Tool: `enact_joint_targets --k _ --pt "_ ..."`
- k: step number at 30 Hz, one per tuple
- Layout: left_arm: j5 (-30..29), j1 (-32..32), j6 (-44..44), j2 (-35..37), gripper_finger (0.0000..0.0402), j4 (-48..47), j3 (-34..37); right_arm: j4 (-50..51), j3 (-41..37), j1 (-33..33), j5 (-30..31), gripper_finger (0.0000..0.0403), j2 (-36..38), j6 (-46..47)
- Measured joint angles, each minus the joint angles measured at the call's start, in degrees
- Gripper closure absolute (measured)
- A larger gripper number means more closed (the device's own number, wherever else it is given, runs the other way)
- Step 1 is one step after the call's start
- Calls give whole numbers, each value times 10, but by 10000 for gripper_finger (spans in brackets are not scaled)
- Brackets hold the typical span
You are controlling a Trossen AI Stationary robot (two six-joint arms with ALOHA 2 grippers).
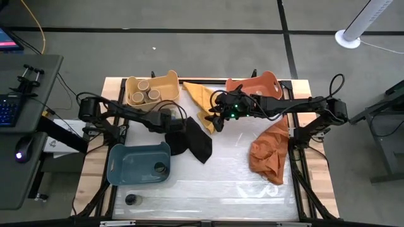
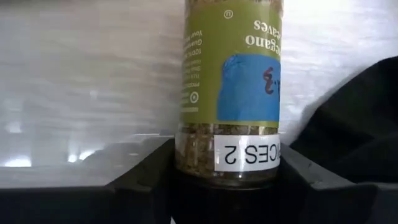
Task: Sort spices by type
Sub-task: Put the top black spice bottle into the blue bin
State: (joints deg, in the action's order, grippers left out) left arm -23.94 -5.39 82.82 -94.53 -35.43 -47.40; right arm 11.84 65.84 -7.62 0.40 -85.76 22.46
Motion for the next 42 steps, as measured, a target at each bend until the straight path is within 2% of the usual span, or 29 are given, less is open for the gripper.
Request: enact_joint_targets --k 5,9,13,15,18,23,28,31,35,42 --pt "-5 -3 -53 62 239 -41 0 0 0 0 4 176 0 -4" --pt "7 -3 -160 156 239 -63 0 0 0 0 5 176 0 -5" --pt "117 0 -313 265 239 -86 -12 -9 0 0 1 176 0 -6" --pt "174 7 -382 302 239 -123 -33 -39 0 0 -23 176 0 -8" --pt "198 20 -453 323 239 -190 -78 -112 0 0 -80 176 0 -10" --pt "160 28 -549 286 239 -226 -154 -196 0 8 -106 176 -2 -40" --pt "117 28 -688 199 239 -225 -239 -207 0 35 -104 176 -2 -192" --pt "98 28 -766 146 239 -230 -288 -183 0 48 -64 176 -2 -248" --pt "84 28 -845 102 239 -228 -346 -155 0 54 7 176 -3 -280" --pt "76 26 -900 82 239 -237 -380 -159 2 55 57 175 -3 -284"
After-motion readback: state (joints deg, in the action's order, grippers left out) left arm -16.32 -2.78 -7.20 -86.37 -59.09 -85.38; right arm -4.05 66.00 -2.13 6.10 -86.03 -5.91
